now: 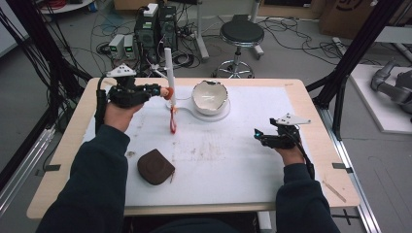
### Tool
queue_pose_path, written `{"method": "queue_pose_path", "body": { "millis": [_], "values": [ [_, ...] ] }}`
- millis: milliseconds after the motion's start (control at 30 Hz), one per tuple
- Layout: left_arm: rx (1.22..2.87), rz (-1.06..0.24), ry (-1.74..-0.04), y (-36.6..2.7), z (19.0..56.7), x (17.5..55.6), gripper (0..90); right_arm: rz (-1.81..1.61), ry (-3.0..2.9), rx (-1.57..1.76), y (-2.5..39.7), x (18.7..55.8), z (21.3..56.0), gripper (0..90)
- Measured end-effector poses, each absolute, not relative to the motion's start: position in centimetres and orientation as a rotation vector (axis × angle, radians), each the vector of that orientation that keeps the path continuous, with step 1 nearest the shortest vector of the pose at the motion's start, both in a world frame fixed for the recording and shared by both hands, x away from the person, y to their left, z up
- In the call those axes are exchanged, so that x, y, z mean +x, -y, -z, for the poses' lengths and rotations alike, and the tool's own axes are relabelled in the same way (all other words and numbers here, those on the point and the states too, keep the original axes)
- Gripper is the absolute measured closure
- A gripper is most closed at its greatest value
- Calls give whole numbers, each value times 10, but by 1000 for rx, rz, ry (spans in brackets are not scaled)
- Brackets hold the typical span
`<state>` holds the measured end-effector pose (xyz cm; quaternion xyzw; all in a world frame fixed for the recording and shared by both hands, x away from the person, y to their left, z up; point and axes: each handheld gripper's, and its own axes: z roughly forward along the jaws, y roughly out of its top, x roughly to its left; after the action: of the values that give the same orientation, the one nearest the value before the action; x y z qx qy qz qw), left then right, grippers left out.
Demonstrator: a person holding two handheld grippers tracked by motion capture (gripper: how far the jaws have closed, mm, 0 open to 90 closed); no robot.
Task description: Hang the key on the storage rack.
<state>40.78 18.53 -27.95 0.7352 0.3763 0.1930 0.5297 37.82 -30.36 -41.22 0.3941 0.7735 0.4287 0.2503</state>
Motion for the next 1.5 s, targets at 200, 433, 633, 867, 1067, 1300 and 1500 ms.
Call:
{"method": "queue_pose_path", "body": {
  "millis": [200,433,633,867,1067,1300,1500],
  "values": [
    [1674,-493,-897,-190,247,418,795,-1174,-2104,1077,304,378,412,205],
    [1626,-543,-907,-193,223,428,796,-1180,-2105,1080,304,378,412,206],
    [1602,-555,-939,-193,219,437,796,-1184,-2105,1075,304,377,412,205],
    [1574,-569,-975,-191,219,450,795,-1185,-2107,1077,304,377,412,206],
    [1575,-589,-1032,-196,231,456,795,-1187,-2111,1073,304,377,412,206],
    [1534,-582,-1041,-205,235,454,795,-1186,-2114,1071,303,377,412,205],
    [1526,-577,-1015,-208,232,449,795,-1177,-2119,1068,303,378,413,206]
  ]
}}
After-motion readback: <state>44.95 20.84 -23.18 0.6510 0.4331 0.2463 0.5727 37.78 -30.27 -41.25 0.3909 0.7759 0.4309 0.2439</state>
